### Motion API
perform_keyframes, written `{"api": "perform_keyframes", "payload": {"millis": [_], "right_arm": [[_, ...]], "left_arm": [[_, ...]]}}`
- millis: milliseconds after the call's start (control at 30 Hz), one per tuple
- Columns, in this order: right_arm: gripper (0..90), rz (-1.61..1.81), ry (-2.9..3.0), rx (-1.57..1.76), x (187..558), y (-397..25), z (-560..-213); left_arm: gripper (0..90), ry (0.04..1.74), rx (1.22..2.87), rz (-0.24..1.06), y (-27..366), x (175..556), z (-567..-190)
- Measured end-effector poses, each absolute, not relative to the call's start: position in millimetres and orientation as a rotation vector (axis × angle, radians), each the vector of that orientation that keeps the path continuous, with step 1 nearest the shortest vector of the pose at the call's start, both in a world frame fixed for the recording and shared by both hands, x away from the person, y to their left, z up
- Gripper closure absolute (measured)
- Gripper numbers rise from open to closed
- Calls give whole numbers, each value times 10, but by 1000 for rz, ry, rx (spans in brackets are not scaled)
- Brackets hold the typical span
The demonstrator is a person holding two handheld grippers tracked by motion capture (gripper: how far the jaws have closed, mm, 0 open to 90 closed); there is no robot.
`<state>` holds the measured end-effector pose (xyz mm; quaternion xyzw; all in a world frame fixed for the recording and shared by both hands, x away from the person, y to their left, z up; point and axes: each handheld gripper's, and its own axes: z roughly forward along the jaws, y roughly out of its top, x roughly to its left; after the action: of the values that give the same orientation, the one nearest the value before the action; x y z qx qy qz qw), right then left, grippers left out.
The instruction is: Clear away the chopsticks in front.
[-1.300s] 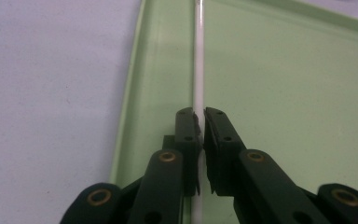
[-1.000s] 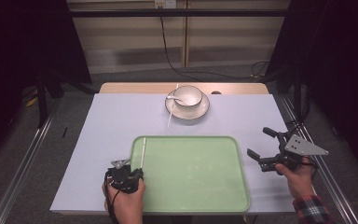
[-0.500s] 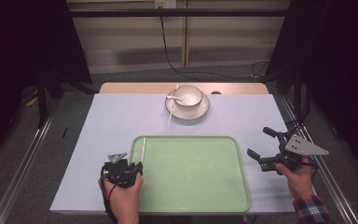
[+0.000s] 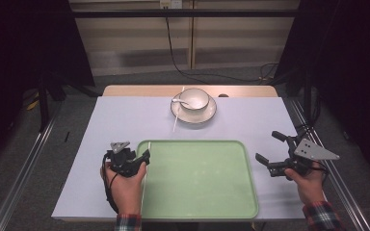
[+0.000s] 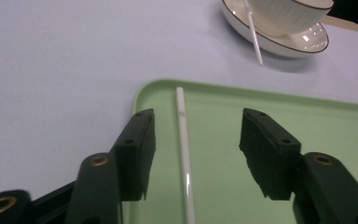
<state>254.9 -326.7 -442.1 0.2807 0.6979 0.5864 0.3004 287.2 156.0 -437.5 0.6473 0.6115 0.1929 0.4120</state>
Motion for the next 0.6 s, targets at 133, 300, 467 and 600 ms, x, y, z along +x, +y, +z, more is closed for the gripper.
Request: {"api": "perform_keyframes", "payload": {"millis": [133,300,467,600], "right_arm": [[16,1550,1859,754,2547,-3265,-4424],[16,1549,1859,752,2556,-3262,-4426],[16,1544,1868,746,2562,-3250,-4435],[16,1540,1869,739,2562,-3259,-4434]], "left_arm": [[384,1492,1631,497,1536,2966,-4354],[279,1434,1630,517,1514,3099,-4319],[225,1377,1656,547,1502,3228,-4279],[186,1364,1667,542,1484,3347,-4262]]}}
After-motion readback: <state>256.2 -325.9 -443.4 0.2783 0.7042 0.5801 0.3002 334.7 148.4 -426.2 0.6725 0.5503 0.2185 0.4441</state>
